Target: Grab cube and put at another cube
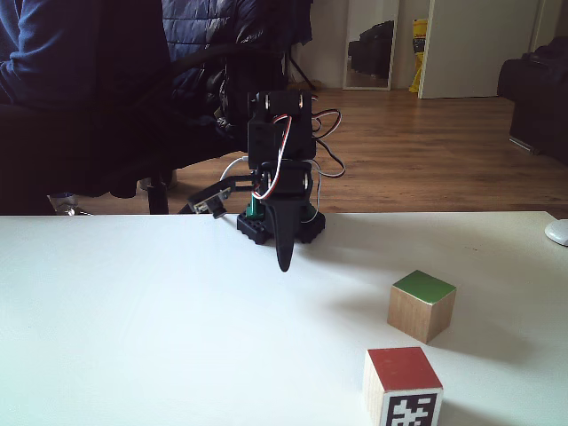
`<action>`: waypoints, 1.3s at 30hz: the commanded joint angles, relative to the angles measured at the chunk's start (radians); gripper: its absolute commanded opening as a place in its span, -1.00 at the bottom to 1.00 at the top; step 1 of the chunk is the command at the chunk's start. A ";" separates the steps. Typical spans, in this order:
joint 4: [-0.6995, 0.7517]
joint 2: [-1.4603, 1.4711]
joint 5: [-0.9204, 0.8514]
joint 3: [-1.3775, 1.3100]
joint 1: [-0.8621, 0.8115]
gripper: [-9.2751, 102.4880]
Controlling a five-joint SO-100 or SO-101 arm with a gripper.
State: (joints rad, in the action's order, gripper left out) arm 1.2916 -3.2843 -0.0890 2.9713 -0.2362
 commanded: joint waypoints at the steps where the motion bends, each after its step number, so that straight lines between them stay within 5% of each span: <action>1: -0.046 -0.003 0.028 0.006 -0.057 -0.83; 15: -0.057 -0.005 -0.014 -0.014 -0.021 -0.80; 23: 0.002 0.029 -0.098 -0.273 0.212 -0.46; 39: 0.178 1.292 -0.133 -1.106 0.388 -0.16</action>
State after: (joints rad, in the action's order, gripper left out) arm 1.4465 -2.1031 -0.2362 1.9804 0.1212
